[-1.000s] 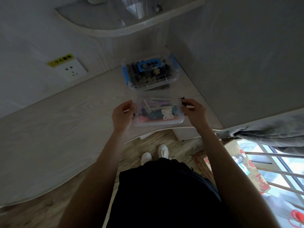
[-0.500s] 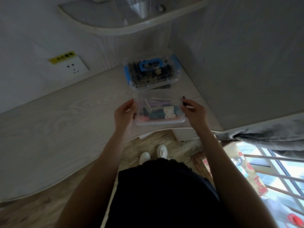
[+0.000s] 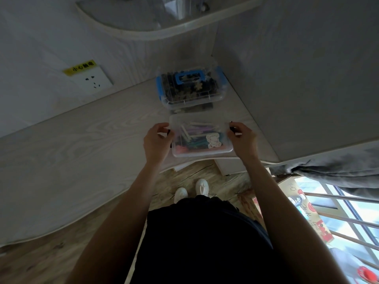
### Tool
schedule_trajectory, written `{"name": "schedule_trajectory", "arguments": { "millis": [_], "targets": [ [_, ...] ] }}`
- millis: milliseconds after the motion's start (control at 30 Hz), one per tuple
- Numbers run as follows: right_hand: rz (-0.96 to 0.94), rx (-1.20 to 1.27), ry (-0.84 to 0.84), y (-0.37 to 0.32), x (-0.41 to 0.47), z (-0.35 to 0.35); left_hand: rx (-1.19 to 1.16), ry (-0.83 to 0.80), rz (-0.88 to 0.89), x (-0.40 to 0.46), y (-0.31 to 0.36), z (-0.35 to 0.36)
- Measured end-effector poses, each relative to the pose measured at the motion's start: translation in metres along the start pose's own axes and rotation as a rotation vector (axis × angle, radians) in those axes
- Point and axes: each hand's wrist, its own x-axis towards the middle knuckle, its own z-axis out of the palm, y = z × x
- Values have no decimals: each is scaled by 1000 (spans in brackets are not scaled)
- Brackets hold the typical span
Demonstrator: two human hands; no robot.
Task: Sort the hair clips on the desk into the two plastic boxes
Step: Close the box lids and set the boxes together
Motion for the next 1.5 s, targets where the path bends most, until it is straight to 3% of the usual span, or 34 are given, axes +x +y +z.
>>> {"name": "schedule_trajectory", "arguments": {
  "millis": [67, 167, 233, 467, 633, 800, 867, 967, 1033, 1200, 1367, 1500],
  "targets": [
    [-30, -55, 56, -4, -4, 3, -10, 13, -63, -2, -4, 2],
    [-72, -154, 133, -7, -13, 10, -239, -94, -308, -2, -1, 4],
    [-123, -249, 147, -6, -22, 14, -328, -91, -358, 0, -1, 4],
    [-217, -485, 119, -10, -34, 19, 86, 208, -10, -12, 13, 4],
    [-233, -450, 146, -7, -34, 22, 211, 179, 294, -28, 4, 7],
    [-245, -463, 144, -8, -32, 24, 334, 148, 316, -33, -4, 8],
    [-200, -364, 158, -7, -32, 22, 262, 94, 257, -33, -2, 6],
    [56, 106, 70, 0, -30, 16, -96, -100, -80, -24, 2, -3],
    [169, 274, 3, 3, -30, 11, -198, -227, -214, -19, -1, -10],
    [84, 381, -10, -13, -34, -24, -285, -310, -60, -31, 23, -35],
    [-180, 424, -23, -54, -22, -43, -446, -149, 98, -26, 61, -53],
    [-254, 395, -100, -81, 16, -30, -454, -27, 154, 9, 75, -51]
  ]
}}
